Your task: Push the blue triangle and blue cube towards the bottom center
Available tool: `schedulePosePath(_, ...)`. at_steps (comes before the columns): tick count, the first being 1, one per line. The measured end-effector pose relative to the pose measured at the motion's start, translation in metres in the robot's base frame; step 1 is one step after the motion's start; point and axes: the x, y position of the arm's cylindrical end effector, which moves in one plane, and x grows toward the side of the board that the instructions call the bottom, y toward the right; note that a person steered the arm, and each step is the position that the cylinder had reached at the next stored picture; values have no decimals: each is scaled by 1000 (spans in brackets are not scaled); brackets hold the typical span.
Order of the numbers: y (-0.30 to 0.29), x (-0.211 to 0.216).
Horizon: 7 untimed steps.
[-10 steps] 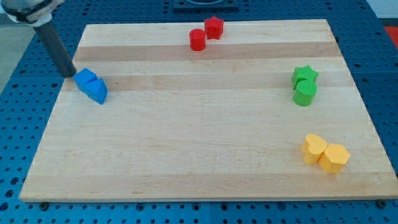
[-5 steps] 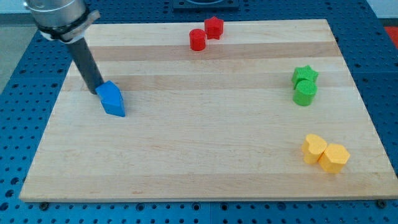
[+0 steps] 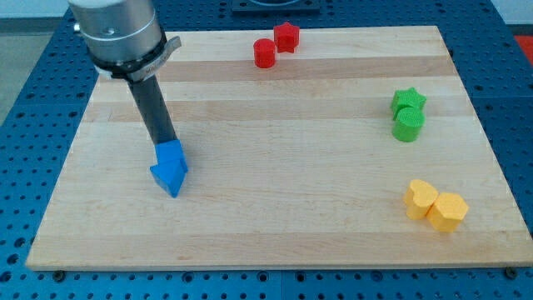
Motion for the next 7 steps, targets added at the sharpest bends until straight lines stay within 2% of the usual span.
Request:
schedulePosePath(2, -10, 23)
schedulePosePath(4, -13, 69)
schedulePosePath(7, -28, 101)
